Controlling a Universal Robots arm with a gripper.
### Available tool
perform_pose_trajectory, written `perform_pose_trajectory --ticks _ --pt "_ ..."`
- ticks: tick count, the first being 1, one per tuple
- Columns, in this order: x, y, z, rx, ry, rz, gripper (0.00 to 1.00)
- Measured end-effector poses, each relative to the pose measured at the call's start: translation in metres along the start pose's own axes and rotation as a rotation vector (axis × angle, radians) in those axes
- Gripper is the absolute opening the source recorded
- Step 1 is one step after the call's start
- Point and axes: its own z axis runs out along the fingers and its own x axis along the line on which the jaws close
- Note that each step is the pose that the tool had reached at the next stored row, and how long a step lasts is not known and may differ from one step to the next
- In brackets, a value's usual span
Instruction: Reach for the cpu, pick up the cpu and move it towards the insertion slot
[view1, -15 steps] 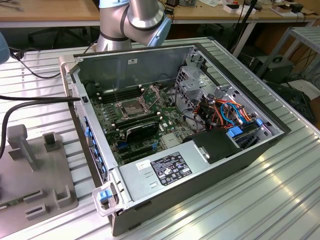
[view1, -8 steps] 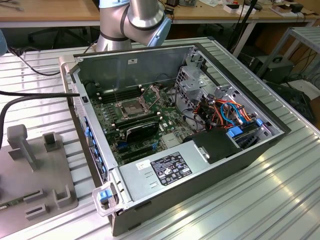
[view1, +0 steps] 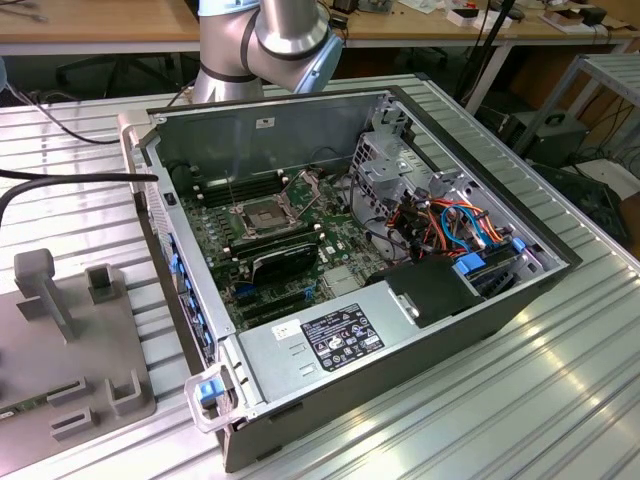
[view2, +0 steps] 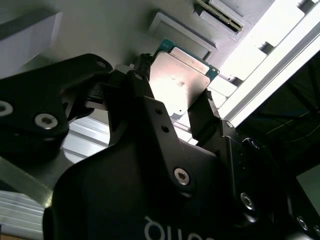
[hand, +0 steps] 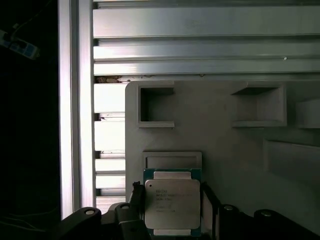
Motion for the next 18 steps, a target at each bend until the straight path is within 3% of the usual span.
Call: perform_pose_trajectory --ticks 6,13,18 --pt "0.0 0.0 -0.0005 0.0002 0.0002 0.0 0.55" --pt "0.0 0.0004 -0.0125 0.0001 0.0003 0.0 0.55" --pt "0.0 0.0006 -0.0171 0.0002 0.0005 0.0 0.55"
